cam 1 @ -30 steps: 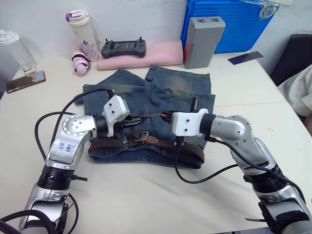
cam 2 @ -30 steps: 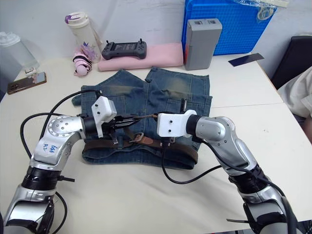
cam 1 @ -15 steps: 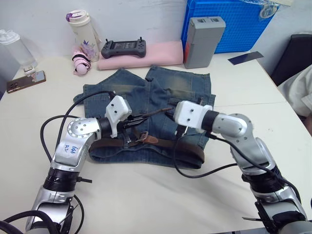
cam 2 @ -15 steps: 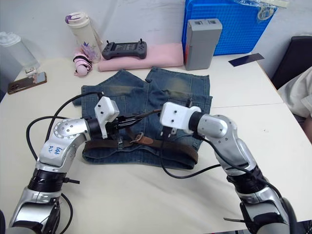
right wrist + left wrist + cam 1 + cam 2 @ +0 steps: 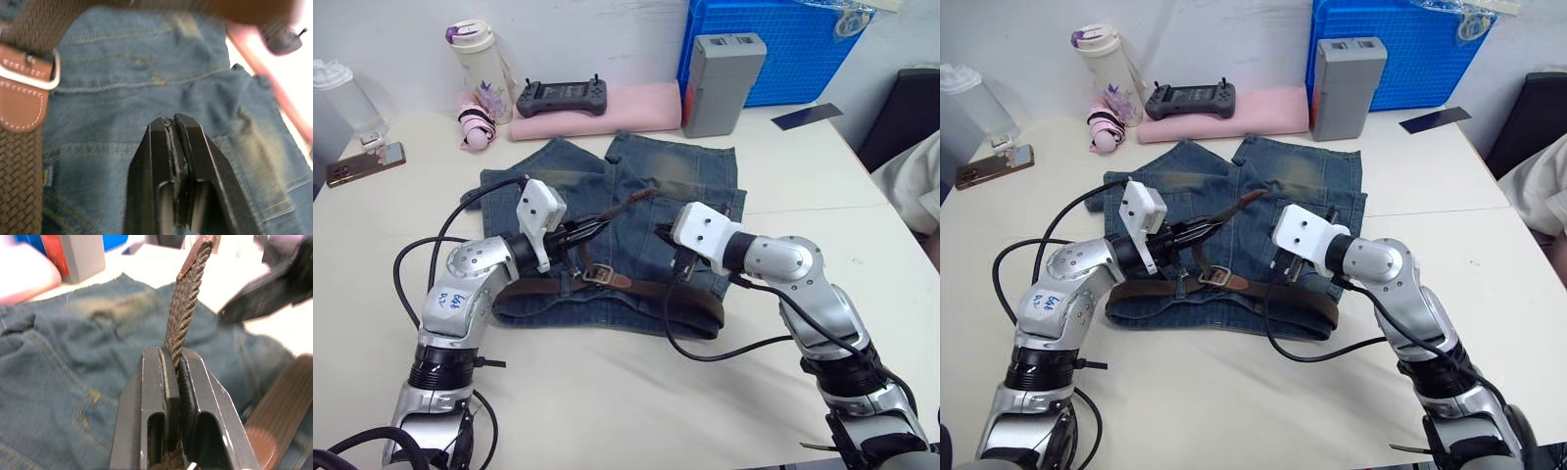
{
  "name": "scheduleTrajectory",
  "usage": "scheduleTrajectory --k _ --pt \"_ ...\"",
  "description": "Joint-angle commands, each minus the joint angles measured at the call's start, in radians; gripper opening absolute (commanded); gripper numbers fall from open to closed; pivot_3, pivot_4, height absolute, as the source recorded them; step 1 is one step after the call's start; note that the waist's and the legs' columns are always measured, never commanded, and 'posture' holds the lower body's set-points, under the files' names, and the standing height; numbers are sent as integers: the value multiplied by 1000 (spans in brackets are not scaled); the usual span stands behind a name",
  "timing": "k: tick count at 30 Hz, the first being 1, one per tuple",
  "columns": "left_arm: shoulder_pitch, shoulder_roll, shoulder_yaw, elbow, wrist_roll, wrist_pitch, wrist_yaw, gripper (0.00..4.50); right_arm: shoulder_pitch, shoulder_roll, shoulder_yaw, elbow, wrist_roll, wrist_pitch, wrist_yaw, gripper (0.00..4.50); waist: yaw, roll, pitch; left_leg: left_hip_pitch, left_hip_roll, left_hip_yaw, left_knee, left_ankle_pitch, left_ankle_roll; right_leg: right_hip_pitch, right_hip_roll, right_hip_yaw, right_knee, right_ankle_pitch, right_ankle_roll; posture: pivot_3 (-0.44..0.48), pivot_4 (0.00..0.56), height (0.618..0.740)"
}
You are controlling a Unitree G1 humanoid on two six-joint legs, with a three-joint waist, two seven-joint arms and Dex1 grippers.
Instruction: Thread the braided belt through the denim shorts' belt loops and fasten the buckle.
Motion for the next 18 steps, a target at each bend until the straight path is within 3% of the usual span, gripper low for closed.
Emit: scheduleTrajectory --k 1,5,9,13,18 --pt "15 -42 61 -90 -85 40 64 0 -33 56 36 -78 95 63 47 25 -2 0 0 0 0 0 0 0 0 0 0 0 0 0 0 0 150 718" --pt "52 -73 73 -131 -114 64 112 0 -38 72 116 -86 139 126 99 25 -1 0 0 1 2 0 0 0 -1 0 1 0 0 0 -1 0 150 718" --pt "85 -94 78 -183 -150 90 147 0 -56 115 179 40 118 94 75 25 1 0 0 1 1 0 1 0 -1 1 1 0 -1 1 -1 0 150 718" --pt "127 -95 100 -229 -182 108 171 0 -102 174 215 184 87 56 39 25 -2 0 0 1 1 0 1 0 -1 1 1 0 0 2 -1 0 150 718" --pt "260 -58 186 -237 -201 113 193 0 -117 179 261 232 86 95 72 25 -7 0 0 2 3 1 -1 0 -1 0 3 0 -1 2 -1 0 150 718"
